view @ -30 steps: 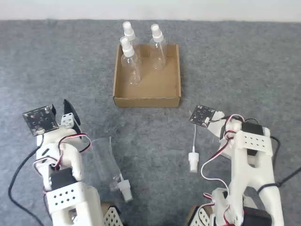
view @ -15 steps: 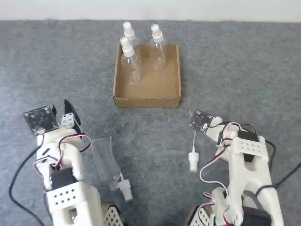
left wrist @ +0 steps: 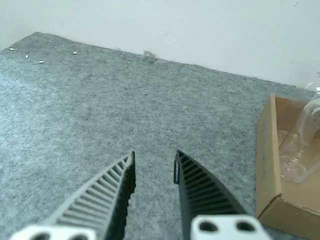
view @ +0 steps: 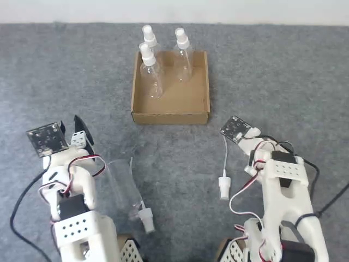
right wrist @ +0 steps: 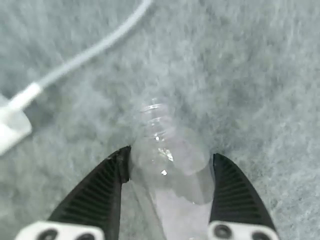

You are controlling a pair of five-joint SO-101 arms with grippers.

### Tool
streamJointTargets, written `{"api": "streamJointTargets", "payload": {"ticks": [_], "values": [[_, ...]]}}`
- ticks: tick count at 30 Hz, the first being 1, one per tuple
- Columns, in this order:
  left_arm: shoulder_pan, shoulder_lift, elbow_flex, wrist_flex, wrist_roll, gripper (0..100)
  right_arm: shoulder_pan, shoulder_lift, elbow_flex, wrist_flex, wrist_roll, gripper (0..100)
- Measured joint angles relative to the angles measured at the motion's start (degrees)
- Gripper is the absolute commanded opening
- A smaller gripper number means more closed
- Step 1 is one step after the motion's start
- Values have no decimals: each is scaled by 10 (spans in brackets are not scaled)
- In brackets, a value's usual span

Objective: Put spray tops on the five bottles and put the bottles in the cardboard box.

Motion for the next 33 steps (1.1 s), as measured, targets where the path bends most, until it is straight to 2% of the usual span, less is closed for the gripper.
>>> {"api": "streamJointTargets", "payload": {"ticks": [7,19,26,33], "values": [[-1,0,0,0,0,120,-24,0,-16,19,-92,126],[-1,0,0,0,0,120,-66,0,-87,157,-168,126],[0,0,0,0,0,120,-90,3,-115,169,-209,126],[-1,0,0,0,0,120,-91,136,-207,191,-244,126]]}}
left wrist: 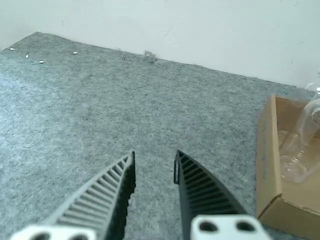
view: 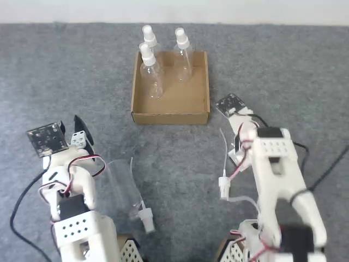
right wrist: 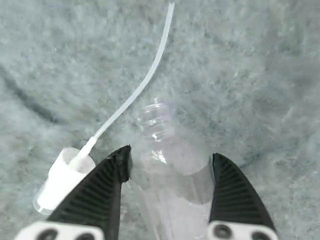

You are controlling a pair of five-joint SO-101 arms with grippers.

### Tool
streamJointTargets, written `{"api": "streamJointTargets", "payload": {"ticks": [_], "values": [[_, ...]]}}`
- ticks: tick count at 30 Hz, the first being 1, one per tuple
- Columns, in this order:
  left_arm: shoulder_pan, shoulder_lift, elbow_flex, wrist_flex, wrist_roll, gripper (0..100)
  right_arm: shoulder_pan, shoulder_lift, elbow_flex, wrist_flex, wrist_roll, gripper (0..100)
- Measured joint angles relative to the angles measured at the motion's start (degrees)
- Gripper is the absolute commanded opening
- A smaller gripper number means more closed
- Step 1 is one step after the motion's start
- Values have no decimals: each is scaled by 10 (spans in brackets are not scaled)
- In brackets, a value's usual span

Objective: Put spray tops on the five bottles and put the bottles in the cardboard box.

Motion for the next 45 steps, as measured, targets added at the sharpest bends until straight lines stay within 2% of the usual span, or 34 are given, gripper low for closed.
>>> {"api": "streamJointTargets", "payload": {"ticks": [8,13,16,21,27,45], "values": [[0,0,0,0,0,120,0,149,-99,19,-3,141],[1,0,0,0,0,120,-3,177,-132,28,-4,264],[0,0,0,0,0,120,-6,185,-147,47,-3,298],[0,0,0,0,0,120,-20,185,-154,73,1,299],[0,0,0,0,0,120,-32,185,-154,74,55,298],[0,0,0,0,0,120,-11,185,-155,74,158,296]]}}
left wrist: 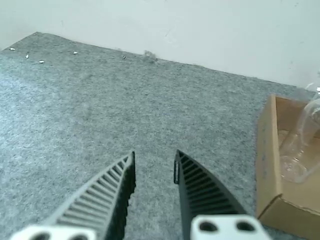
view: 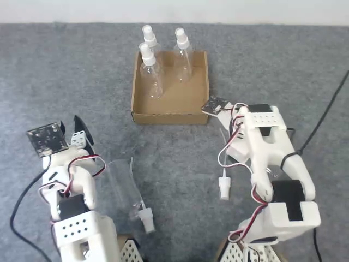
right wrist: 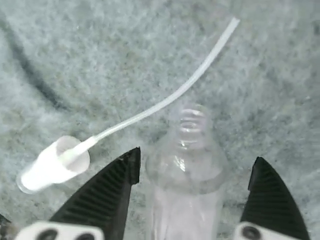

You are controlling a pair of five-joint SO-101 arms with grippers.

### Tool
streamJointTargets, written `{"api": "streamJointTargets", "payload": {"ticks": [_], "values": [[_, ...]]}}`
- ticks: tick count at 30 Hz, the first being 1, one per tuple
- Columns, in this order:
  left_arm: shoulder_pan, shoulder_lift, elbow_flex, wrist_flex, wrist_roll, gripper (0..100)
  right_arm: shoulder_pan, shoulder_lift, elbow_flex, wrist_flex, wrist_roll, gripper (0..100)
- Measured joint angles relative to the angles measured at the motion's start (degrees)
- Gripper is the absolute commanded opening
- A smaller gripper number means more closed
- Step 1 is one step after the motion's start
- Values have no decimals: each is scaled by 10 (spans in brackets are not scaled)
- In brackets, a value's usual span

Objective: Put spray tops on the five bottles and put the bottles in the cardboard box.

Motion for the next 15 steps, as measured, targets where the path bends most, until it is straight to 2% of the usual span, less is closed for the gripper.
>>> {"api": "streamJointTargets", "payload": {"ticks": [15], "values": [[1,0,0,0,0,120,7,0,0,0,14,296]]}}
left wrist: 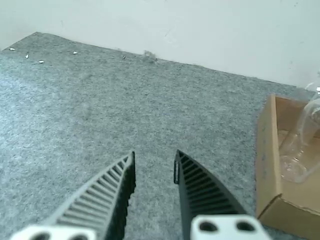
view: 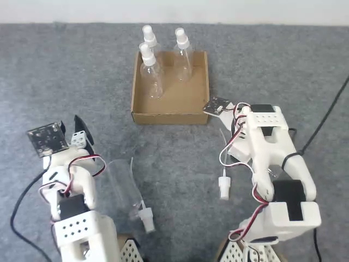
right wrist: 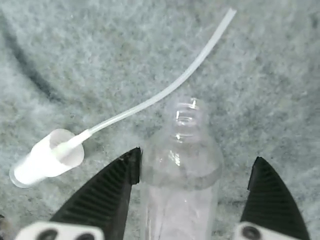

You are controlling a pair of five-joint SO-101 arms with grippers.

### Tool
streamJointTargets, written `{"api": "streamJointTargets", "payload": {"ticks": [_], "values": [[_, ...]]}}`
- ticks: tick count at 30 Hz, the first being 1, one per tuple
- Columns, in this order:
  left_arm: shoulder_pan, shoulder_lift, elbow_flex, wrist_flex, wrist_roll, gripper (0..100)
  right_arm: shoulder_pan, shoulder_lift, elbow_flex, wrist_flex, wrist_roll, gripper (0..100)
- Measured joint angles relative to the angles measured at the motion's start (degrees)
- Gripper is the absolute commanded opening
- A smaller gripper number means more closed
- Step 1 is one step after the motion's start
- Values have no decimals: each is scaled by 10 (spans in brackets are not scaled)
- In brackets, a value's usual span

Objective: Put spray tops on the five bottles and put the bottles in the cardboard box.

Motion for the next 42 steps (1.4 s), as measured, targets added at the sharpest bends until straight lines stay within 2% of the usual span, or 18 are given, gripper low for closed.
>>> {"api": "streamJointTargets", "payload": {"ticks": [7,15,21,25,36,42], "values": [[-1,0,0,0,0,120,0,0,0,0,3,296],[-1,0,0,0,0,120,0,0,24,-47,5,293],[-1,0,0,0,0,120,0,0,24,-50,5,128],[0,0,0,0,0,120,0,0,24,-50,5,72],[-1,0,9,-40,0,120,0,-8,24,2,0,62],[-1,0,12,-41,0,120,0,-104,24,51,-69,62]]}}
